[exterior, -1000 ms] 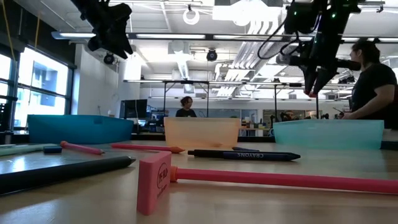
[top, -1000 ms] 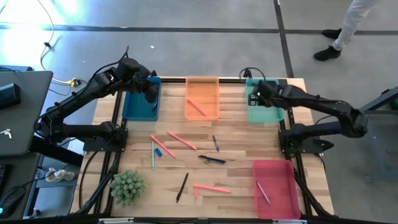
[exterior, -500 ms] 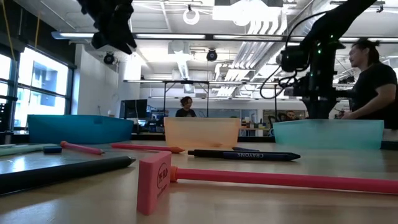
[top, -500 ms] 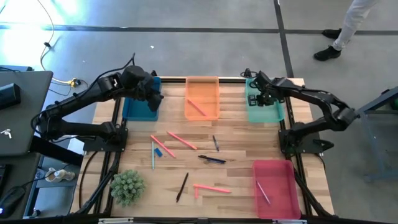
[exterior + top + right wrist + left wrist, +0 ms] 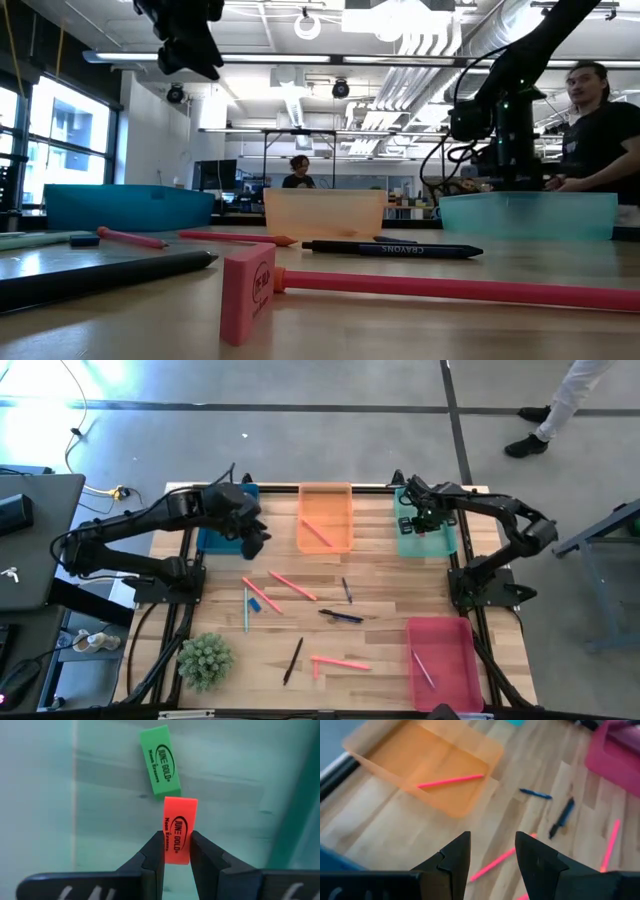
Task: Sort crayons/erasers/pens/pencils in bins
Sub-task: Put the orange eraser into the green bin, then put the pink pencil into the orange bin
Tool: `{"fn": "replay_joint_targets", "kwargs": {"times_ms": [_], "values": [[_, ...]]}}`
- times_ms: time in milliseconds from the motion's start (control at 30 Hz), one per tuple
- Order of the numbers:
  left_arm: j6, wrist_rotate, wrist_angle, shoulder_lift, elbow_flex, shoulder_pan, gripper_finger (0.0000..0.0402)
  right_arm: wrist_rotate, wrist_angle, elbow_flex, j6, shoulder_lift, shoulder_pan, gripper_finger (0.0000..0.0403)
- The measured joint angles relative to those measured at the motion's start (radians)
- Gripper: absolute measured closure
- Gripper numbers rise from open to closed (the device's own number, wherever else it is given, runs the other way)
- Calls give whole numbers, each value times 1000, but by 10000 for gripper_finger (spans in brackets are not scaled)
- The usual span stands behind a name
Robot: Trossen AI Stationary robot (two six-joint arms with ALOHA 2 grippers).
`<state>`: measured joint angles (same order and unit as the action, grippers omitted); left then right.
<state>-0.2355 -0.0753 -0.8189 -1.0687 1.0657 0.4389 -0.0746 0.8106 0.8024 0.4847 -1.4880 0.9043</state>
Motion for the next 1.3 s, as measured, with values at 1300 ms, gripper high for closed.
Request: {"fn": "replay_joint_targets", "kwargs": {"times_ms": [1300], "values": [[305,-6,195,-460,143,-207,190,49,-128,0,248,655,-169,264]]}}
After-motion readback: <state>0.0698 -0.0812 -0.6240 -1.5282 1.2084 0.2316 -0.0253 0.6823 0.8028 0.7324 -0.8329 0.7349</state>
